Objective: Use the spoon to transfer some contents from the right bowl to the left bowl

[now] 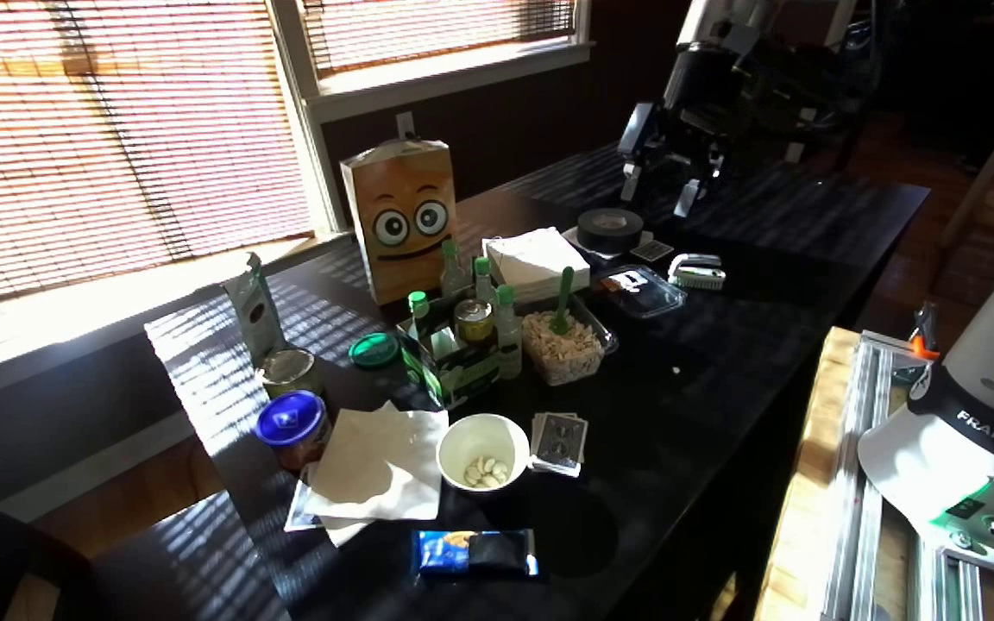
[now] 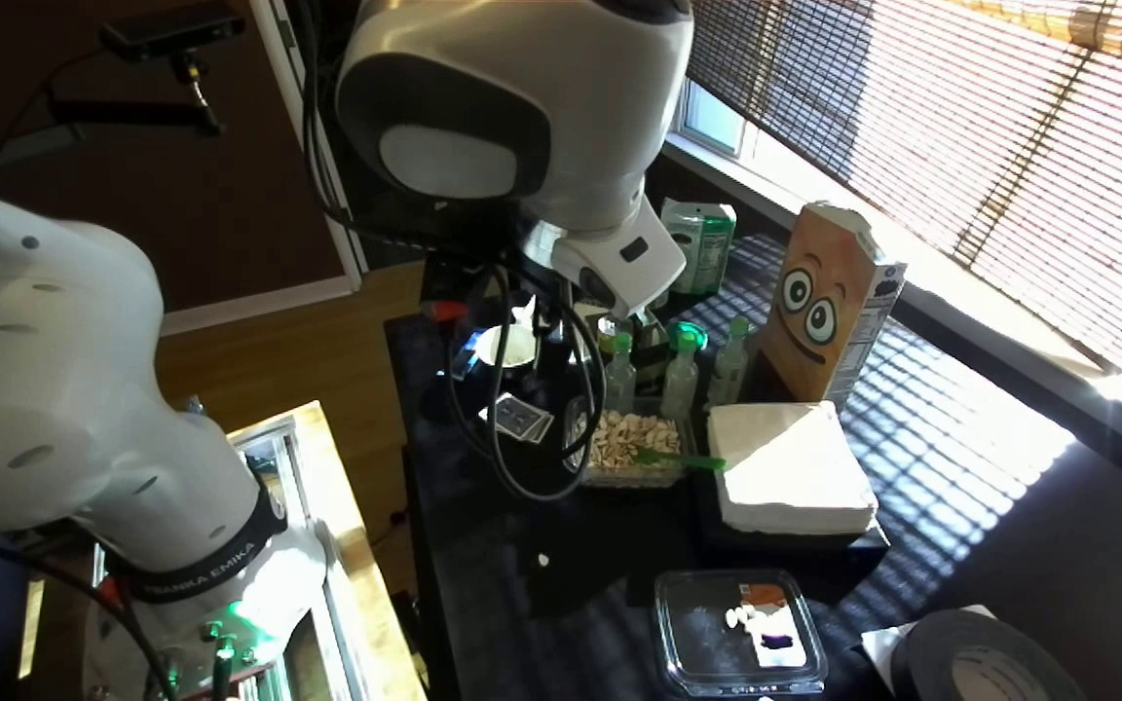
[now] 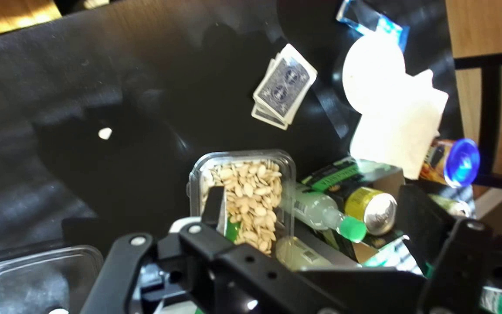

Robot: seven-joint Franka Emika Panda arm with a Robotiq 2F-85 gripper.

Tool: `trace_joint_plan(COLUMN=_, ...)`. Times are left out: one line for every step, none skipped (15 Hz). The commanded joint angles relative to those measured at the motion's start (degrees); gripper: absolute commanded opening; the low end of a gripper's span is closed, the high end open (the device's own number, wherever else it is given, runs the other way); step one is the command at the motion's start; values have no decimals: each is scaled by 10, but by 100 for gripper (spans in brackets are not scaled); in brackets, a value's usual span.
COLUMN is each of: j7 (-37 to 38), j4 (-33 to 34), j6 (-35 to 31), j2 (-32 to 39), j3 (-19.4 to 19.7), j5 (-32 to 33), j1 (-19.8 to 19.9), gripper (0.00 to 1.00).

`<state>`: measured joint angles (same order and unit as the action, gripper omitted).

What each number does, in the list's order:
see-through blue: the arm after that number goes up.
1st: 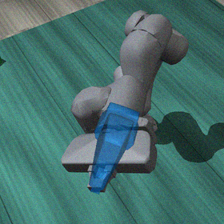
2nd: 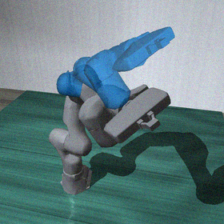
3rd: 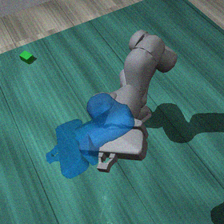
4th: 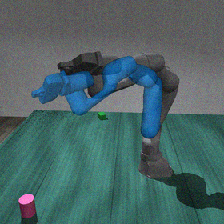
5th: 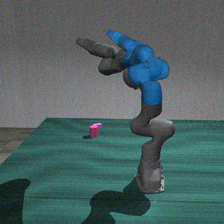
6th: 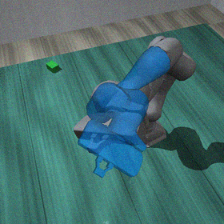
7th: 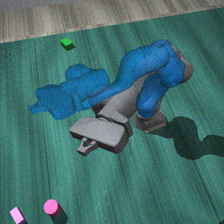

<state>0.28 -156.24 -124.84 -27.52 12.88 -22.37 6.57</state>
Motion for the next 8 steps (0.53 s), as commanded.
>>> trace_joint_plan(j7=-79, j4=-20, j6=-80, j2=12, j3=47, j5=-100, j1=-5, gripper=100)
trace_joint_plan(j7=-117, j4=-22, j6=-105, j2=29, j3=71, j5=-136, j1=-9, gripper=100)
trace_joint_plan(j7=-156, j4=-12, j6=-122, j2=54, j3=97, j5=-179, j1=-18, gripper=100)
trace_joint_plan(j7=-203, j4=-16, j6=-135, j2=72, j3=124, j5=-231, j1=-28, gripper=100)
trace_joint_plan(j7=-239, j4=-19, j6=-144, j2=82, j3=174, j5=-274, j1=-61, gripper=100)
trace_joint_plan(j7=-278, j4=-11, j6=-137, j2=103, j3=209, j5=-320, j1=-86, gripper=100)
trace_joint_plan(j7=-316, j4=0, j6=-120, j2=129, j3=240, j5=-364, j1=-110, gripper=100)
trace_joint_plan(j7=-353, j4=12, j6=-94, j2=157, j3=269, j5=-407, j1=-133, gripper=100)
